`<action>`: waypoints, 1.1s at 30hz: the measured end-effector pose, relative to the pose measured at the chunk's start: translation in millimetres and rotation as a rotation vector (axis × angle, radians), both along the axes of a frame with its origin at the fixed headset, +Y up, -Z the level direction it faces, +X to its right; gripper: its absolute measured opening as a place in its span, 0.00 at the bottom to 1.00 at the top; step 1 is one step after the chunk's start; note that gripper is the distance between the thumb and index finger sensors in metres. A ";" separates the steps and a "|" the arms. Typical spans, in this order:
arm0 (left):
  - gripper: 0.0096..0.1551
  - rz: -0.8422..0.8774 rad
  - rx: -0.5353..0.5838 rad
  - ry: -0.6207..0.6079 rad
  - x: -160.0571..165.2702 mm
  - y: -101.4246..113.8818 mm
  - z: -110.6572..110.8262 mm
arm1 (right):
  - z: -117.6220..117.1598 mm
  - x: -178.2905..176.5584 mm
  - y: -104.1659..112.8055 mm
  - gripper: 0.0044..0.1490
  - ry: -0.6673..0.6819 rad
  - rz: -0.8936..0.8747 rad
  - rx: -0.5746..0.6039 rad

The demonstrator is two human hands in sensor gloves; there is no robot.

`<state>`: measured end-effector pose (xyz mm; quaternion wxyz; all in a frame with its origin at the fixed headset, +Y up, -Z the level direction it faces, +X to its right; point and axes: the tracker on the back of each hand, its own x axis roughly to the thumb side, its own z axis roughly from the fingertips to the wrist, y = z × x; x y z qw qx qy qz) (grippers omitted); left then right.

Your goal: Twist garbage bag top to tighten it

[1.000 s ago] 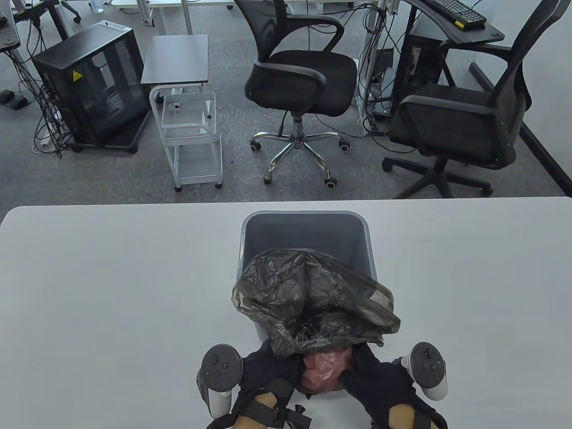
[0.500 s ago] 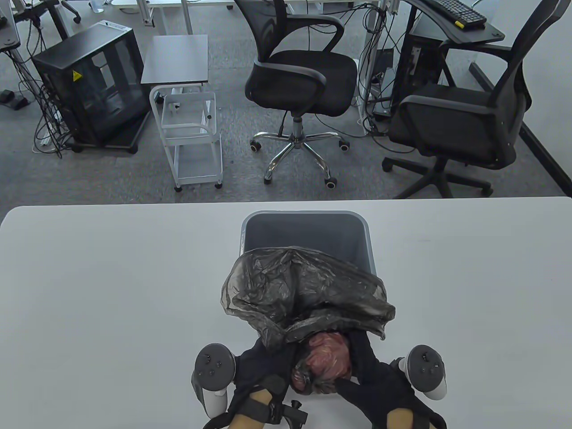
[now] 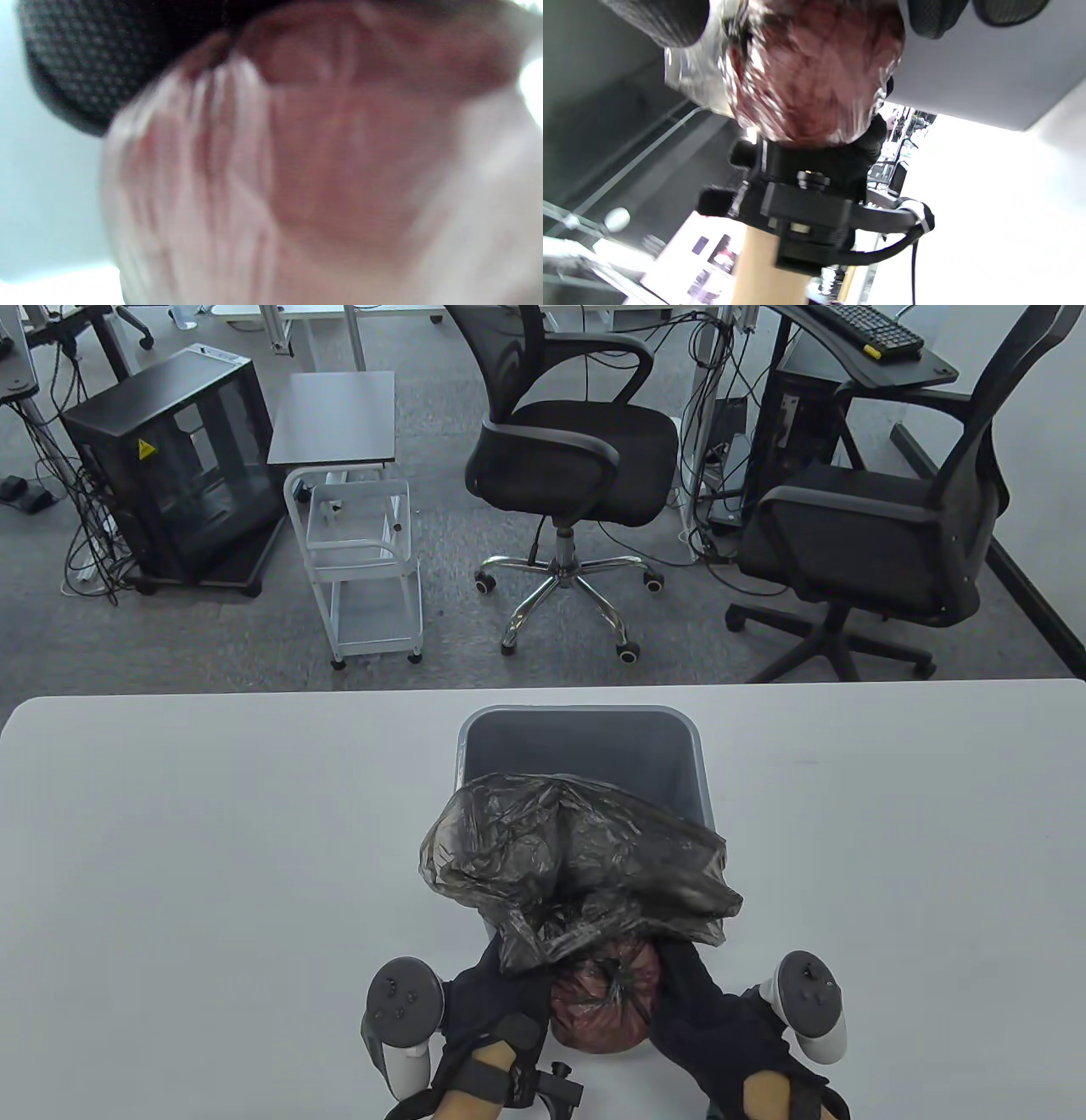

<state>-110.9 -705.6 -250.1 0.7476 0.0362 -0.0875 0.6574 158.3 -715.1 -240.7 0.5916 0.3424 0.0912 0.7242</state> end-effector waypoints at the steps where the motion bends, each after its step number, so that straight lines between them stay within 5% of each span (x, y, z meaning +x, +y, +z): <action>1: 0.31 0.014 0.001 -0.014 2.2 -0.7 0.7 | 0.0 0.0 2.3 0.67 -0.040 0.008 0.030; 9: 0.32 0.131 -0.016 -0.242 19.1 0.3 0.7 | -6.6 17.6 -10.6 0.55 -0.146 -0.193 -0.172; 11: 0.32 0.067 -0.001 -0.154 15.8 0.9 1.7 | -7.6 17.9 -11.5 0.53 -0.139 -0.169 -0.187; 15: 0.31 -0.029 0.017 -0.005 5.6 1.1 2.3 | -4.0 7.7 -6.3 0.65 0.000 -0.114 -0.093; 20: 0.32 0.043 -0.020 -0.023 7.2 -1.9 3.1 | 0.3 3.1 5.6 0.68 -0.044 0.061 0.088; 26: 0.34 0.150 -0.043 -0.253 15.0 -3.7 -2.3 | -5.4 16.9 -5.0 0.58 -0.134 -0.207 -0.099; 29: 0.32 0.059 -0.026 -0.137 12.1 -3.0 -1.6 | -9.4 24.1 -9.5 0.57 -0.140 -0.216 -0.190; 33: 0.30 -0.107 0.015 -0.055 8.3 -2.2 -2.7 | -11.1 39.0 -3.0 0.56 -0.270 -0.184 -0.147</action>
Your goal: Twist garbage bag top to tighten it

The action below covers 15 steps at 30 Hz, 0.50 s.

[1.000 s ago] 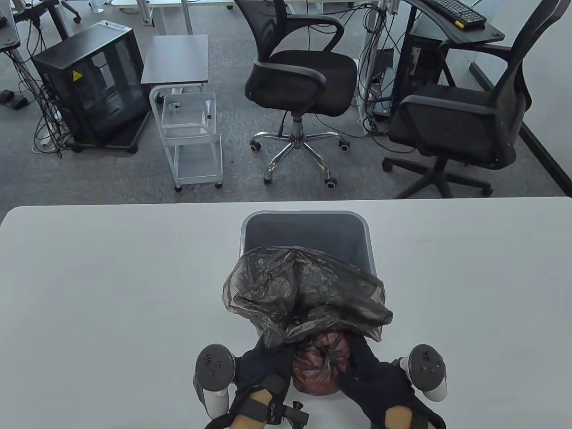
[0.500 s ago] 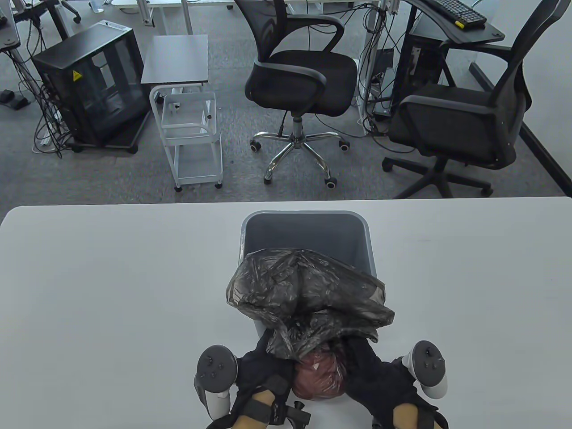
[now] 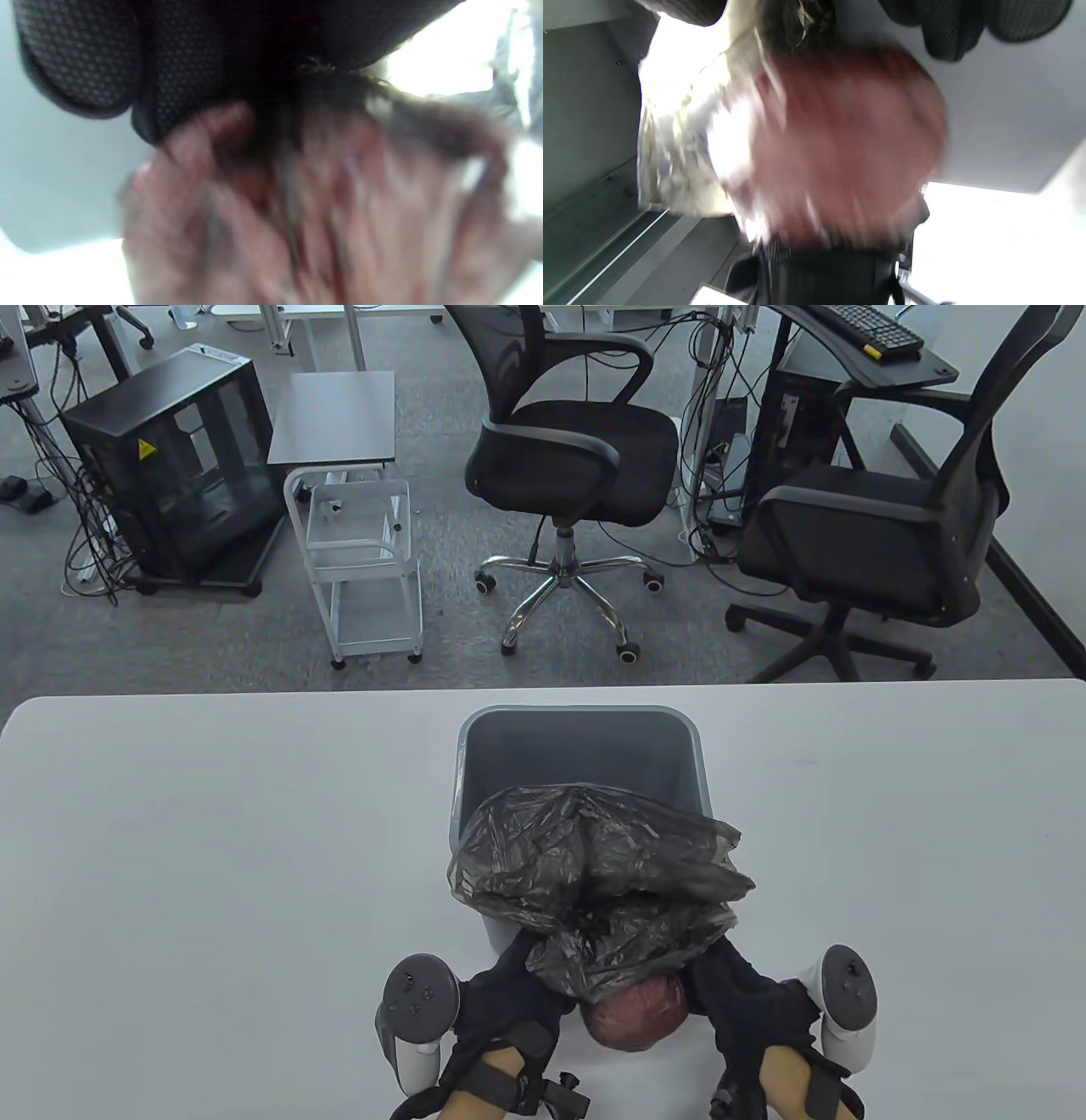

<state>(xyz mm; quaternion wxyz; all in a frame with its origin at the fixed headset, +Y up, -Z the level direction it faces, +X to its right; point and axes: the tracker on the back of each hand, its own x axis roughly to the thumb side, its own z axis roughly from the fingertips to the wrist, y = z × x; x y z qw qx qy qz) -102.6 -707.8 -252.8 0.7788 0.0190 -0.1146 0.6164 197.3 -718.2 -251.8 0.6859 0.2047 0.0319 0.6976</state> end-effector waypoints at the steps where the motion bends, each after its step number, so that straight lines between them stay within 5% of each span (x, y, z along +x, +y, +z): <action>1: 0.30 -0.076 0.025 0.018 0.0 -0.5 -0.7 | -0.7 7.5 2.2 0.56 -0.060 0.022 0.010; 8: 0.30 -0.576 0.073 -0.020 12.3 -16.7 -12.3 | -5.0 34.7 1.0 0.56 -0.213 -0.029 -0.013; 15: 0.32 -0.635 0.035 -0.005 8.8 -27.7 -20.5 | -4.6 34.0 1.0 0.55 -0.211 -0.014 -0.007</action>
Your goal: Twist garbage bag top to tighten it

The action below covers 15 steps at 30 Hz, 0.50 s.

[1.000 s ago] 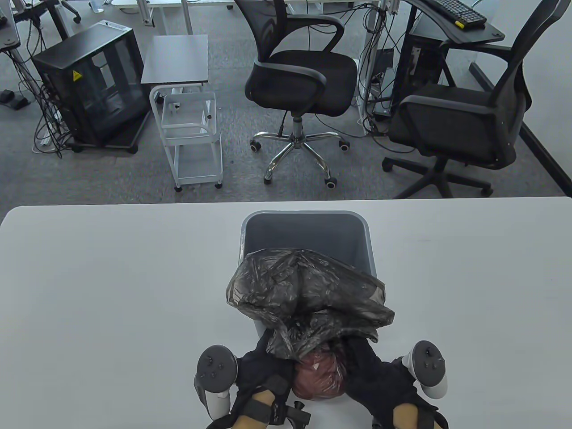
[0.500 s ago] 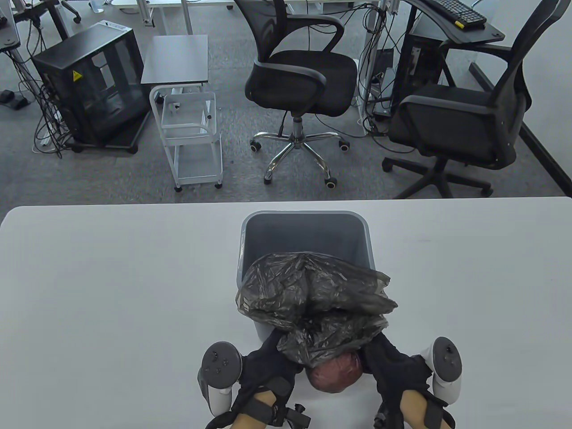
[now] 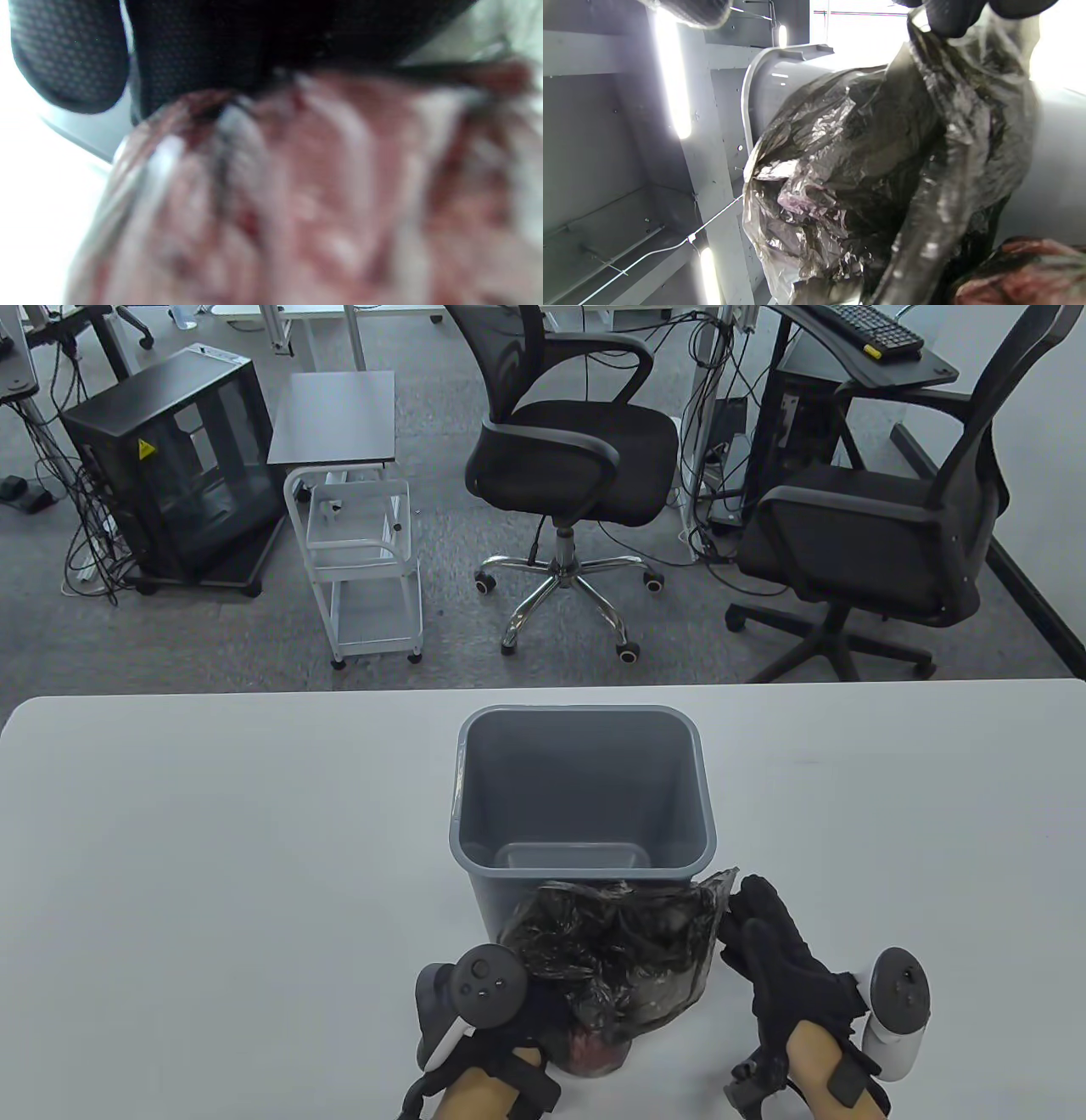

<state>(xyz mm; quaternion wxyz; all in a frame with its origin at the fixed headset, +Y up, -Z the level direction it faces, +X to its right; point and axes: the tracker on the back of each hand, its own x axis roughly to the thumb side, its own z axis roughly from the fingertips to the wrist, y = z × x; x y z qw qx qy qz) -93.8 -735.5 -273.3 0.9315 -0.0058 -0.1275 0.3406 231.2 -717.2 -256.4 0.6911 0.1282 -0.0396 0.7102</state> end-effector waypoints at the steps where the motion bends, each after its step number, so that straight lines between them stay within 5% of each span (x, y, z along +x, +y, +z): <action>1: 0.33 0.006 0.004 0.003 -2.1 2.0 0.3 | -0.1 0.7 0.4 0.55 -0.009 0.004 0.003; 5: 0.39 0.040 -0.017 0.011 -21.5 27.2 5.7 | -0.8 5.1 4.3 0.55 -0.044 0.060 0.018; 10: 0.42 -0.011 0.127 0.158 -67.0 74.1 17.3 | 2.1 13.3 15.6 0.55 -0.151 0.245 0.078; 15: 0.42 -0.114 0.269 0.374 -113.9 93.2 28.0 | 5.4 21.7 32.2 0.56 -0.280 0.674 0.127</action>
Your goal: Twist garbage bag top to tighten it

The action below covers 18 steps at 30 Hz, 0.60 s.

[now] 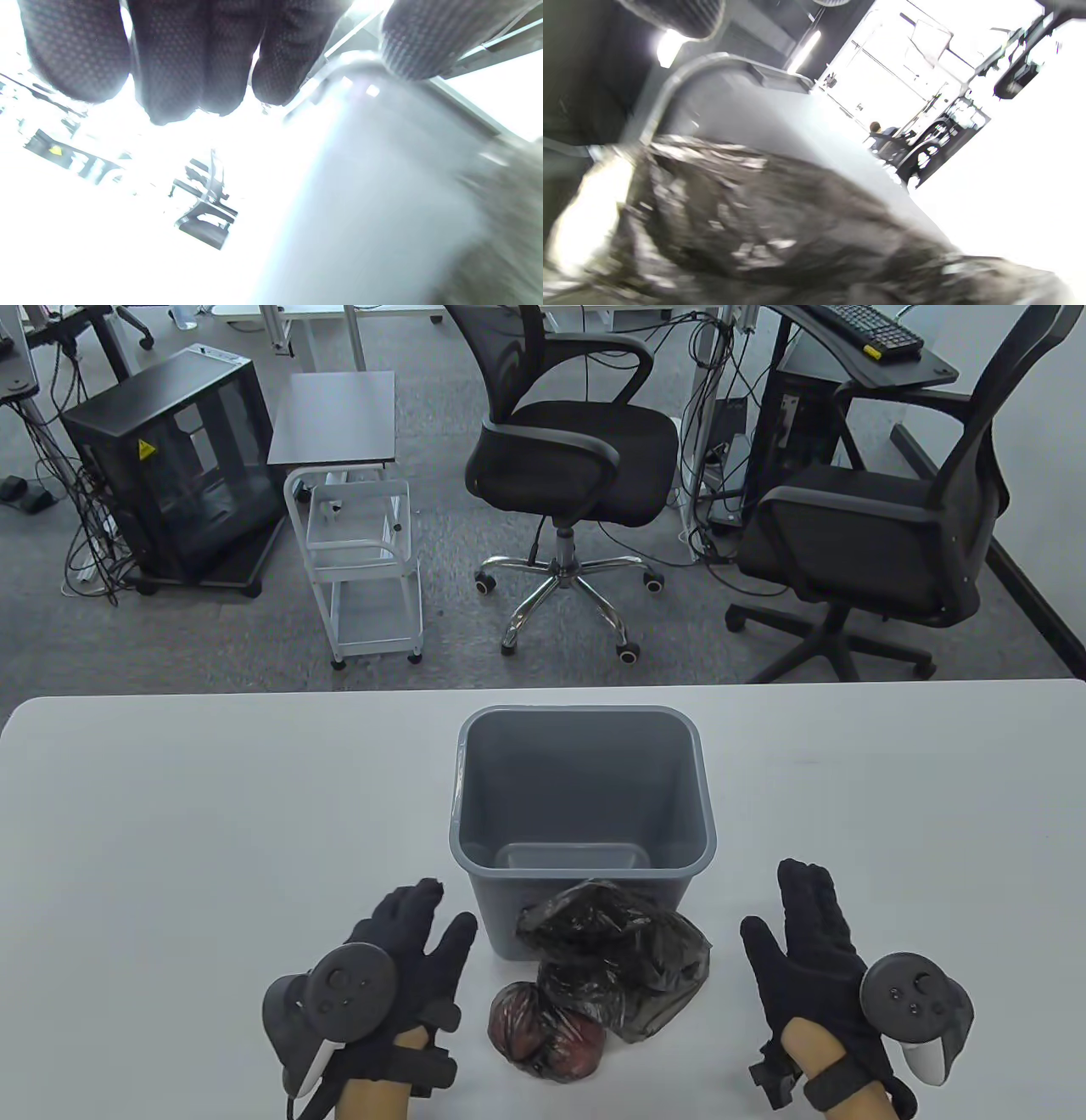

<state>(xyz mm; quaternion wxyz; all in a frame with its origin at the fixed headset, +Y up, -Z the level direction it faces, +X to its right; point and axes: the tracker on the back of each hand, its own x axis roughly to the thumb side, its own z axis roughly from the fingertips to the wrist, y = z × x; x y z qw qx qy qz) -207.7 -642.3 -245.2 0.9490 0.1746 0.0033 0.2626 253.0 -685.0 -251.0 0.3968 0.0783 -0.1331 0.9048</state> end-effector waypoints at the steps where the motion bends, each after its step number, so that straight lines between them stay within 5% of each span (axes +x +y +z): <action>1: 0.43 0.009 -0.003 0.026 -6.4 -1.9 -0.5 | -0.1 0.7 1.2 0.56 -0.011 0.045 -0.010; 9: 0.57 -0.155 -0.205 0.087 -17.3 -30.7 -24.7 | -2.4 -2.3 8.5 0.60 -0.092 0.478 -0.117; 18: 0.57 -0.192 -0.270 0.039 -0.9 -47.0 -34.9 | -1.6 -4.5 6.6 0.60 -0.129 0.589 -0.194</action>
